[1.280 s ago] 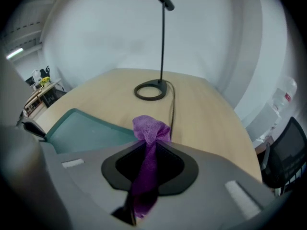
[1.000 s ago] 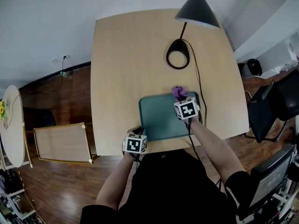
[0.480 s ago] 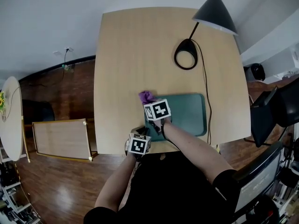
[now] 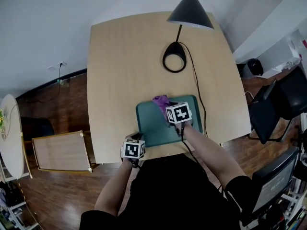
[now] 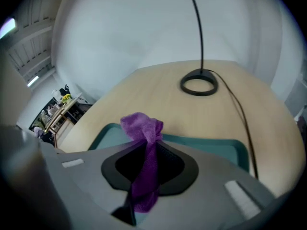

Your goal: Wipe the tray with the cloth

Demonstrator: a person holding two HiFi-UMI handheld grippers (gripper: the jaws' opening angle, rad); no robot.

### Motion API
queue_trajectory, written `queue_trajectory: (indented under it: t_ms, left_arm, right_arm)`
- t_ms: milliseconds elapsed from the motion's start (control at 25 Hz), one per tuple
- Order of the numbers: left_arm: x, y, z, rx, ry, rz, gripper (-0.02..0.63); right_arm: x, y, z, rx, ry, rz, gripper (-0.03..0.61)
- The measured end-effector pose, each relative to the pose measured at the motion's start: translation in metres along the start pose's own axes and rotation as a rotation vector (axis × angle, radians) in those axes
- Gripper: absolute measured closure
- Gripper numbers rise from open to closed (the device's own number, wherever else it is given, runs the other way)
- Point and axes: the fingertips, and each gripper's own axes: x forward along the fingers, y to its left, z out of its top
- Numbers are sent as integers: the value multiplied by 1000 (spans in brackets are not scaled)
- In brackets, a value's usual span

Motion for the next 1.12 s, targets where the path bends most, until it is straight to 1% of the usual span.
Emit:
queue_trajectory:
  t_ms: [80, 160, 240, 320, 400, 520, 640, 720, 760, 840, 960, 1040, 1120]
  left_arm:
    - [2, -1, 1, -13, 2, -6, 531]
    - [11, -8, 3, -26, 2, -41, 535]
    - [19, -17, 7, 0, 15, -55, 534]
    - [22, -24, 10, 42, 33, -41, 529]
    - [18, -26, 12, 63, 37, -20, 525]
    - [-1, -23, 15, 39, -2, 0, 523]
    - [-9, -27, 2, -16, -8, -44, 515]
    - [-1, -34, -9, -39, 10, -96, 506]
    - [4, -37, -12, -44, 19, -114, 506]
    - [9, -37, -15, -46, 29, -118, 508]
    - [5, -39, -11, -37, 32, -97, 514]
    - [2, -44, -9, -29, 33, -100, 532]
    - [2, -46, -10, -28, 33, -108, 532]
  right_arm:
    - [-16, -42, -12, 28, 1, -59, 514]
    - [-31, -81, -23, 47, 0, -115, 514]
    - [-44, -115, -30, 51, 3, -172, 514]
    - [-55, -143, -35, 53, 12, -224, 514]
    - [-61, -160, -39, 66, 22, -250, 514]
    - [-60, -166, -41, 87, 20, -254, 514]
    - [-58, -165, -42, 94, 14, -270, 515]
    - [-58, -160, -41, 108, 14, -272, 514]
    - [-57, -153, -40, 119, 12, -259, 514]
    - [-52, -128, -38, 142, 8, -204, 514]
    - [-38, -75, -38, 152, 22, -105, 514]
    - [-27, -35, -37, 146, 40, -44, 514]
    - [-16, 9, -33, 129, 47, 16, 514]
